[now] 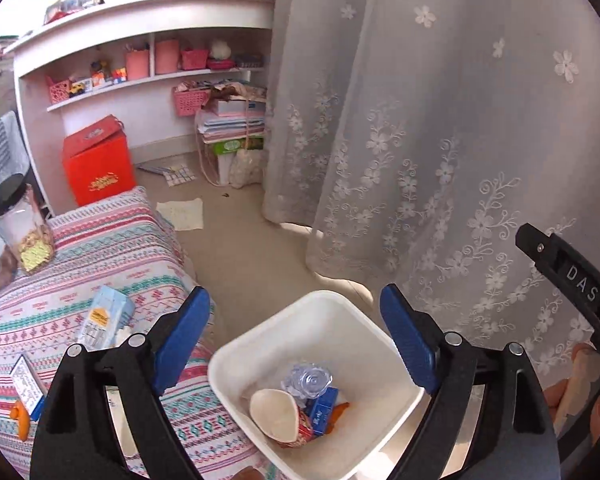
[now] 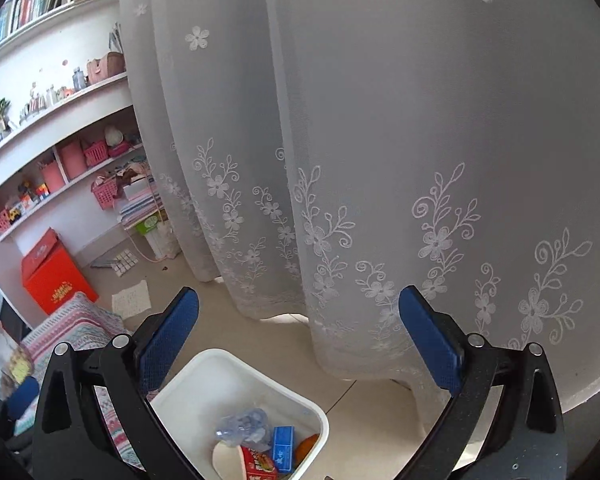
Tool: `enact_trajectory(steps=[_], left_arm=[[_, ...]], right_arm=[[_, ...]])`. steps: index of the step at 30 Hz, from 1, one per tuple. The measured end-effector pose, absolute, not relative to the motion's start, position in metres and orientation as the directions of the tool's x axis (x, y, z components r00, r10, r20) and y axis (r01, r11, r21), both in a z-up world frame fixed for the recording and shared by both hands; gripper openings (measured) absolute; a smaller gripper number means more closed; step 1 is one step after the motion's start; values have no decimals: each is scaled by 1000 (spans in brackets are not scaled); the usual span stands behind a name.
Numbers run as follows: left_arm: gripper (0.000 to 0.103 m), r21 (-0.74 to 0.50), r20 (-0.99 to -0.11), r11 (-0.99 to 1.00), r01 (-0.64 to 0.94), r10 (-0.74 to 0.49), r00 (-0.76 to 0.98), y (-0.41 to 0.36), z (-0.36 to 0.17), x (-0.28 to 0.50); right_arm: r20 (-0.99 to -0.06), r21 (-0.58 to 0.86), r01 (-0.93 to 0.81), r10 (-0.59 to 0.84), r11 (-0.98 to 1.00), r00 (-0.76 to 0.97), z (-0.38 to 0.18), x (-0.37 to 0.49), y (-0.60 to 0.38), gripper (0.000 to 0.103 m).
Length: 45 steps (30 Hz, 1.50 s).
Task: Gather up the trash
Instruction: 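Move both grippers back over the table, then grasp the orange carrot-shaped snack with the left gripper while the right grasps the blue-white box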
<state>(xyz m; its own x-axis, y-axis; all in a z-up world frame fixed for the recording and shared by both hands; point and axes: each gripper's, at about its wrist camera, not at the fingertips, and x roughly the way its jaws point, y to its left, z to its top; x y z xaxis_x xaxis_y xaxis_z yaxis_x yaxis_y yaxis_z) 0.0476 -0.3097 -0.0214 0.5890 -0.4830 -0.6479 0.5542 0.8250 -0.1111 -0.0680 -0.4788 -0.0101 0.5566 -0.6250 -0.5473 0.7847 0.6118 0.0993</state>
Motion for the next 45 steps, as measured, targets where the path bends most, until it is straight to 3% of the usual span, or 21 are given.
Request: enact_trajectory(steps=[5,15,31,40,45], left_arm=[[91,-79,-616,887,456,-403,677,-279,-13,55],[92,-63,-614,950,306,-279,738,-208,-13,74],[92,-44,-671,998,47,-64,739,-75,-34,93],[92,1,-758,996,-84,56,650,2,-68,112],[92,28,-855,999,-41,45,516,33,-99,137]], right_arm=[[-540,47,749,-614,661,576,-13,-51,-449,96],[-520,-13,629,-542,777,660,-15,-12,-378,96],[-535,-66,396,-368,916,761,-18,50,-249,96],[-570,-99,250,-261,963,779,-32,79,-177,96],[-611,-100,187,-208,977,764,-43,94,-153,96]])
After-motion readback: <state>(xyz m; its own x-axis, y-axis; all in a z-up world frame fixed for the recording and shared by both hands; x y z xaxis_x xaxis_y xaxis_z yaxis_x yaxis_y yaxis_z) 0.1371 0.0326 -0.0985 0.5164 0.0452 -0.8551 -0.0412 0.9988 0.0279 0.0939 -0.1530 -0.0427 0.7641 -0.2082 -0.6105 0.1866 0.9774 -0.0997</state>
